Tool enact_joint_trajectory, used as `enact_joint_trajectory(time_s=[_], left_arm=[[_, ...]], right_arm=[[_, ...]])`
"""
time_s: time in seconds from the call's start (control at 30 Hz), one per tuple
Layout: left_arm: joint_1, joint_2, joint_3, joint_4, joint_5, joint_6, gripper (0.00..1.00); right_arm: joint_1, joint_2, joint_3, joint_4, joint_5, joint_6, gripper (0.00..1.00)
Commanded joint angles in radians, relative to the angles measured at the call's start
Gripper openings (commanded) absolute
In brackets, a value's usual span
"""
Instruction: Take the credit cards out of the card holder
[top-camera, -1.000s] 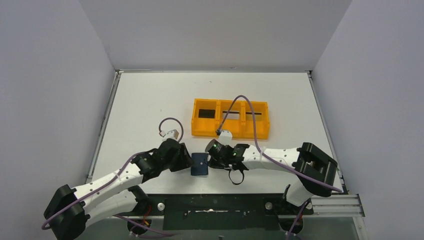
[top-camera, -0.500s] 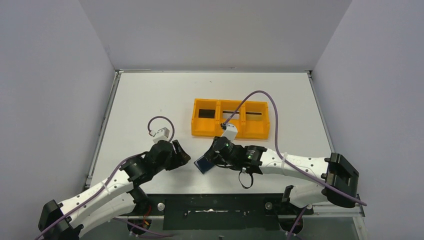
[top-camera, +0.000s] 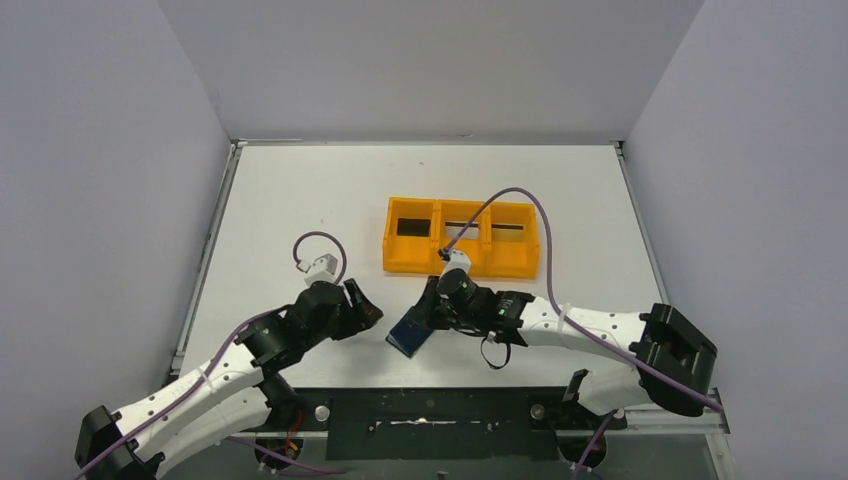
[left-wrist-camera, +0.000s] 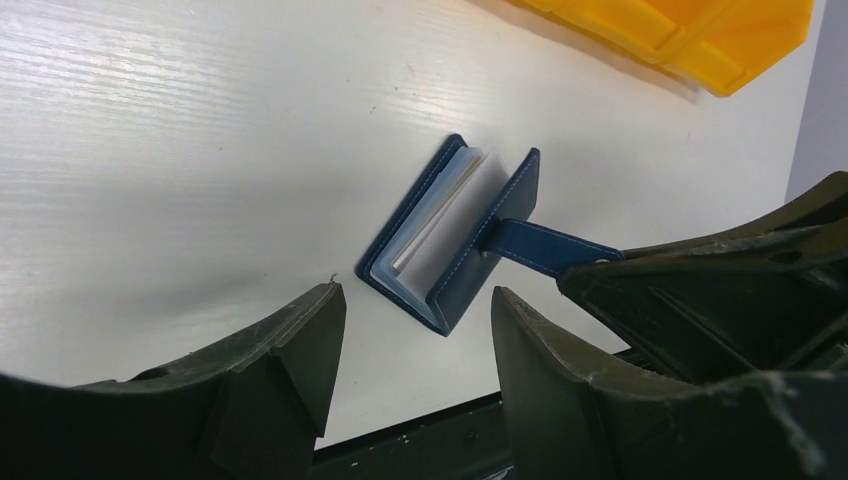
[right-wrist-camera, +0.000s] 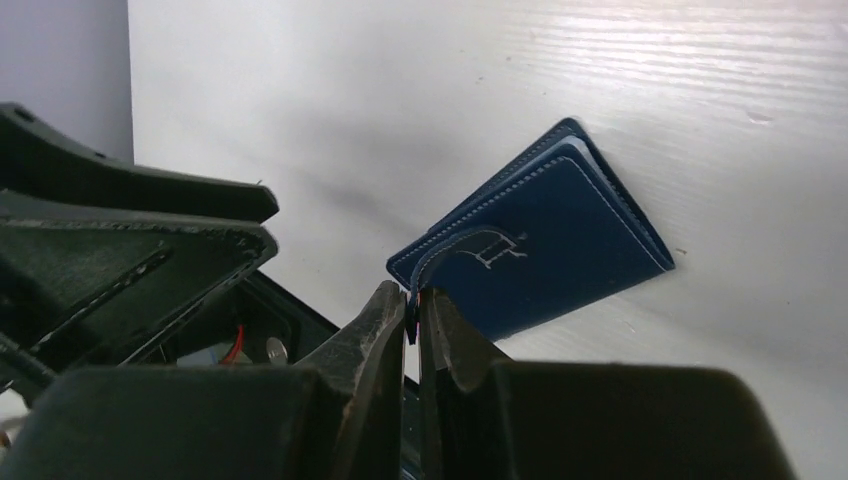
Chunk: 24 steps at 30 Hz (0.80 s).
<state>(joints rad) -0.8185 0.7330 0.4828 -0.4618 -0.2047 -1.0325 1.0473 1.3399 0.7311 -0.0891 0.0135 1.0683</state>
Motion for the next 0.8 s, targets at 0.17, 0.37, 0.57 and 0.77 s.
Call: enact_joint_trajectory(time_s=[0.17,0.37,0.57,0.77], left_arm=[[0.002,-0.038,0.019,0.023,-0.029,-0.008,0.56],[0.002,0.002,0.001,0.127,0.052,0.028,0.57],[0.002,0.123,0.008,0.191,0.131,0.05,0.57],[-0.005,0.196,0.008,0.25,0.184,0.059,0.57]], right_arm=[[-0.001,-0.023,0.076,0.036,-0.08,-0.198,0.0],[-0.021,-0.139,-0.127,0.134,-0.071,-0.118,0.01],[-0.117,-0.184,-0.257,0.061,-0.011,0.025,0.03],[-0.146,-0.2,-0.298,0.081,-0.01,0.042,0.04]])
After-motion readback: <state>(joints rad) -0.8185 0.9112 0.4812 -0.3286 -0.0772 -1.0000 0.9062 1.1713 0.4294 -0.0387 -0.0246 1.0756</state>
